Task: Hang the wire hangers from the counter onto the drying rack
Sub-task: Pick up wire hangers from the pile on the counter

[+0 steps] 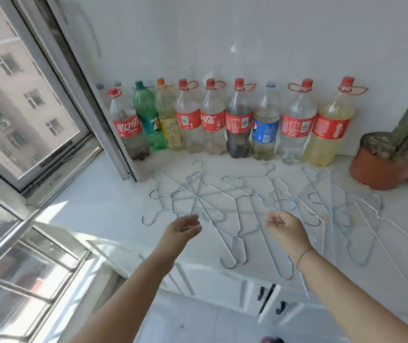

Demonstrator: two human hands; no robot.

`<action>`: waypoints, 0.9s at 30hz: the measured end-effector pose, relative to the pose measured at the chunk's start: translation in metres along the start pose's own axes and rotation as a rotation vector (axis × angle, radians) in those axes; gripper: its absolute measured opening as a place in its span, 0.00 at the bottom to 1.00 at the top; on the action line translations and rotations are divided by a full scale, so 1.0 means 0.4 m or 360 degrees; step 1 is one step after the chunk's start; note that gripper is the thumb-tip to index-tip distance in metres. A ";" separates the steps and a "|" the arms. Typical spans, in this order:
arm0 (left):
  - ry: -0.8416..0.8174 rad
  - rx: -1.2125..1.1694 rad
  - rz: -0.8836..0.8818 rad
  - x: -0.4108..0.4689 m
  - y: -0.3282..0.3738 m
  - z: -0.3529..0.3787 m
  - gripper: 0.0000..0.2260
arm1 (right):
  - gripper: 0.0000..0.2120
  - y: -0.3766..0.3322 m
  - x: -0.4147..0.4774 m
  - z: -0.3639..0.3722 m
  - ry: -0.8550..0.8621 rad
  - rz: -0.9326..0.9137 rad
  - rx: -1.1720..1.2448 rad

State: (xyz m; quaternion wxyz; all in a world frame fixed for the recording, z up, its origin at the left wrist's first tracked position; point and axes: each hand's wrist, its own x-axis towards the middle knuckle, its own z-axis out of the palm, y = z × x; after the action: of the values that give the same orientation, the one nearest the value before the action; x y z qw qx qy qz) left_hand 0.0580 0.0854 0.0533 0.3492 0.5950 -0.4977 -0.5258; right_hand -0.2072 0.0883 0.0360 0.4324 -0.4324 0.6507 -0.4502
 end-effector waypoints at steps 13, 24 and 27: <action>0.0684 -0.0721 -0.0588 0.240 -0.119 -0.109 0.12 | 0.12 -0.001 0.353 0.311 -0.0662 -0.0004 -0.0332; 0.0631 -0.1439 -0.0804 0.384 -0.172 -0.159 0.03 | 0.16 0.056 0.437 0.437 -0.0809 0.0136 -0.0465; 0.0644 -0.1533 -0.0885 0.416 -0.168 -0.170 0.04 | 0.15 0.066 0.439 0.414 -0.0847 0.0159 -0.0456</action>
State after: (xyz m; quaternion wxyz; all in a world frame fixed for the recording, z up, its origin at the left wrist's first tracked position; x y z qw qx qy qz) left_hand 0.1312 -0.0639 -0.0423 0.5171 0.5659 0.0482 -0.6403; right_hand -0.0986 -0.1082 -0.0563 0.5438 -0.5592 0.5919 -0.2029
